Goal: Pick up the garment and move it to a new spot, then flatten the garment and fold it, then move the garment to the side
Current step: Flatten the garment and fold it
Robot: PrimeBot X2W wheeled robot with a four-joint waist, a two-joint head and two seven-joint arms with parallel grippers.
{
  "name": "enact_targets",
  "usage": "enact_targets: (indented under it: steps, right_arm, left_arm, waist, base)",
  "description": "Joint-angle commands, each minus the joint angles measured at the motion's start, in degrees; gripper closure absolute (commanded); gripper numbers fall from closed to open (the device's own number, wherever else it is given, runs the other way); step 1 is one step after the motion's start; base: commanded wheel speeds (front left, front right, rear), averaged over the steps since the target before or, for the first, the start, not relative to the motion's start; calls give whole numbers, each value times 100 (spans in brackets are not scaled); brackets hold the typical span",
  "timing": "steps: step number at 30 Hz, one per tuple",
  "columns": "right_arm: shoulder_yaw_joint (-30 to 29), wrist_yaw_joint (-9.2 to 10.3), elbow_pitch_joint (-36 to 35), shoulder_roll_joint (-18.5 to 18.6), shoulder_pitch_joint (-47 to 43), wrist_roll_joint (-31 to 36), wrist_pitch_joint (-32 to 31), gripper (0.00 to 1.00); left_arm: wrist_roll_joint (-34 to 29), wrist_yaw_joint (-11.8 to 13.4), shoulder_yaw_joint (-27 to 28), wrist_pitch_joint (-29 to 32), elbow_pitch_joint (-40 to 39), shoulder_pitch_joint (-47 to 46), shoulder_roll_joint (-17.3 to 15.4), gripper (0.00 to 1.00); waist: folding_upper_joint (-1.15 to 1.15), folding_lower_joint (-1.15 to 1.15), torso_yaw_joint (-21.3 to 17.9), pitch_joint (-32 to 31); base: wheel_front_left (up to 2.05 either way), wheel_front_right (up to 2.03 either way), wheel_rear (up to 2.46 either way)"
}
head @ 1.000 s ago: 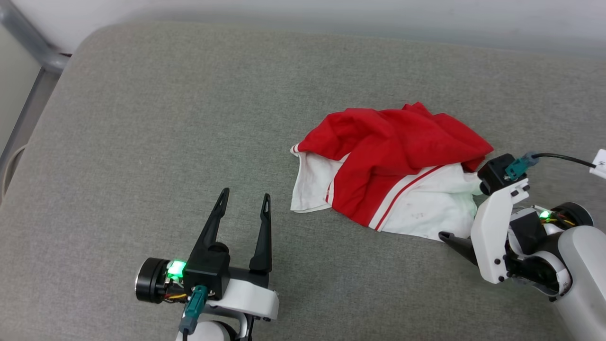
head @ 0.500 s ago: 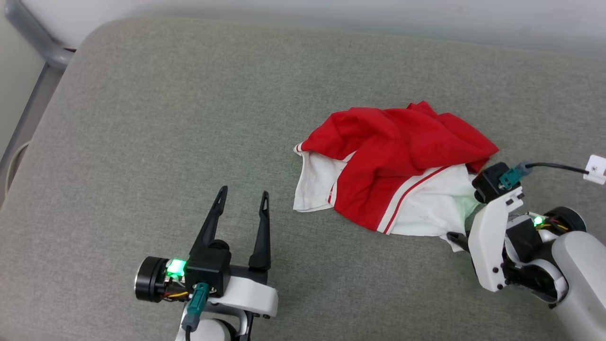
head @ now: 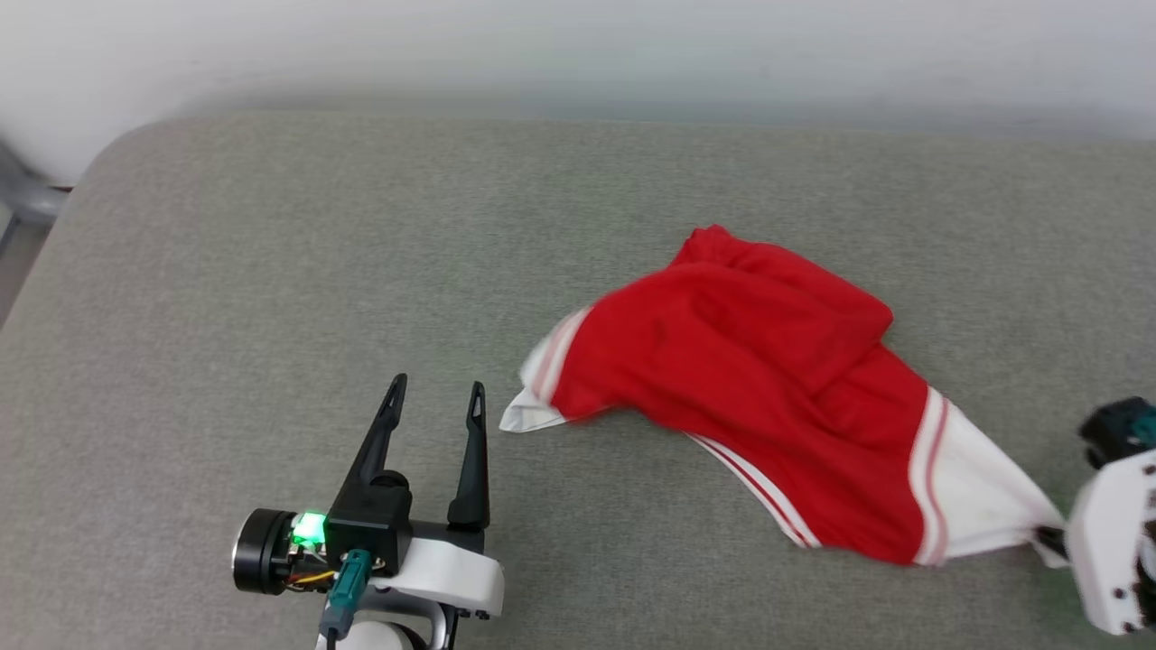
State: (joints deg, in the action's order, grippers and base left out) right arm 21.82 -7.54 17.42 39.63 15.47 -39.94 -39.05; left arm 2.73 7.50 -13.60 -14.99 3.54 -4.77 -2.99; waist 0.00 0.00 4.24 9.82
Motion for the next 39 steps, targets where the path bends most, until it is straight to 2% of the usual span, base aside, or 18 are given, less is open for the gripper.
enact_targets:
  steps: [1,4,10,17,23,24,25,30,39]
  right_arm:
    - [-71,10,82,117,-105,40,36,100]
    - [-291,10,278,403,-223,221,148,100]
    - [-608,10,815,615,-248,645,446,100]
    - [-864,10,1491,643,52,1283,946,100]
    - [-918,10,1942,442,342,1681,1376,100]
    - [-912,10,1944,421,390,1737,1511,13]
    - [-932,10,1991,372,411,1763,1590,0]
    - [-1196,9,1954,80,579,1895,2389,0]
    - [-1728,9,1377,-692,84,1275,4065,0]
  left_arm:
    - [-27,-26,33,-29,-5,38,-5,0]
    - [-59,-41,48,-29,-15,-47,-2,0]
    - [-88,-71,74,-30,20,-116,1,0]
    - [-139,-100,96,-30,58,-197,2,0]
    - [-148,-120,100,-30,112,-210,4,0]
    - [-143,-126,100,-30,122,-199,5,0]
    - [-134,-136,100,-30,127,-183,5,0]
    - [-43,-189,117,-30,145,-75,6,0]
    - [73,-372,113,-30,90,144,8,0]
  waist:
    - [0,0,-129,-41]
    - [0,0,-245,2]
    - [0,0,-355,44]
    - [0,0,-401,176]
    - [0,0,-432,122]
    - [0,0,-444,96]
    - [0,0,-459,67]
    - [0,0,-577,-141]
    - [0,0,-855,-497]
  base:
    - [0,0,0]
    - [0,0,0]
    - [0,0,0]
    - [0,0,0]
    - [0,0,0]
    - [0,0,0]
    - [0,0,0]
    - [0,0,0]
    - [0,0,0]
